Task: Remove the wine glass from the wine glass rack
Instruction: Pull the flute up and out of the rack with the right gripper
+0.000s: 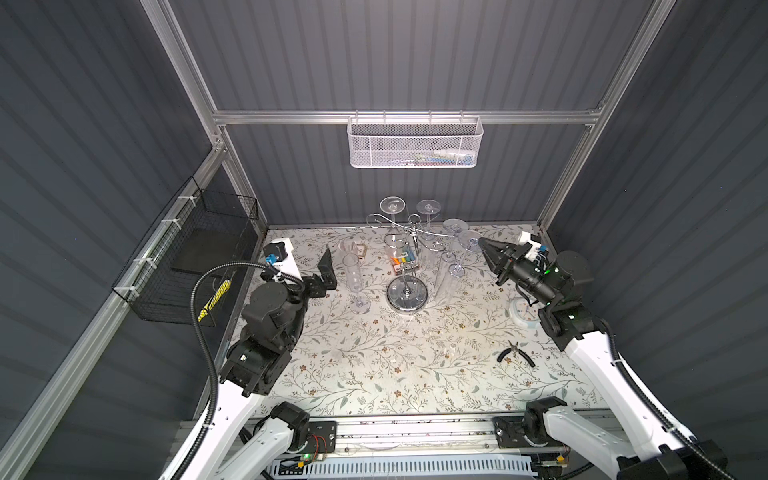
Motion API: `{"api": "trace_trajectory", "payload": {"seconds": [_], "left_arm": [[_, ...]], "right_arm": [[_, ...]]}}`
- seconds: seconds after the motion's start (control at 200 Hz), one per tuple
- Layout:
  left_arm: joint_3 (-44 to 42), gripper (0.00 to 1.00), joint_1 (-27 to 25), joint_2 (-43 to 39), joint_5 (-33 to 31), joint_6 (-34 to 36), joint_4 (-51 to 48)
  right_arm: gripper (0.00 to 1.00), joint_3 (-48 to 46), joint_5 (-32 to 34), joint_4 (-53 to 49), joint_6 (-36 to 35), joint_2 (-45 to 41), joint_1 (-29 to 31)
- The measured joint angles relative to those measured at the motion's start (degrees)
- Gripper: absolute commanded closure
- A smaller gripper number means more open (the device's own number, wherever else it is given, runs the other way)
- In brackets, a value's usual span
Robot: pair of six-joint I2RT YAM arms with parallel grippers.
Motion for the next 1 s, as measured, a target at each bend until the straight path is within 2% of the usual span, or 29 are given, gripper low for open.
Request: {"api": "trace_trajectory", "payload": {"seconds": [0.165, 0.355, 0.62, 0.845, 1.001], "left_arm": [[4.50, 0.00, 0.00, 2.51, -1.51, -4.81, -1.25], [6.19, 0.00, 0.00, 3.17, -0.76, -8.24, -0.94], [6.56, 0.00, 0.00, 4.55, 1.27, -11.67, 0.50], [10.40, 0.00, 0.00, 8.55, 9.20, -15.96, 0.57], [13.22, 0.00, 0.00, 11.82, 17.35, -17.35, 0.46]], "right_arm": [[1.00, -2.27, -0.50, -3.54, -4.83, -4.92, -3.98], [1.00, -2.69, -0.31, -5.90, -13.64, -9.20, -6.78], [1.00, -1.92, -0.68, -3.69, -27.17, -9.60, -7.67], [1.00, 2.36, -6.08, 4.76, -39.19, -5.51, -7.69], [1.00, 10.25, -11.65, 4.20, -50.47, -1.42, -5.27]]}}
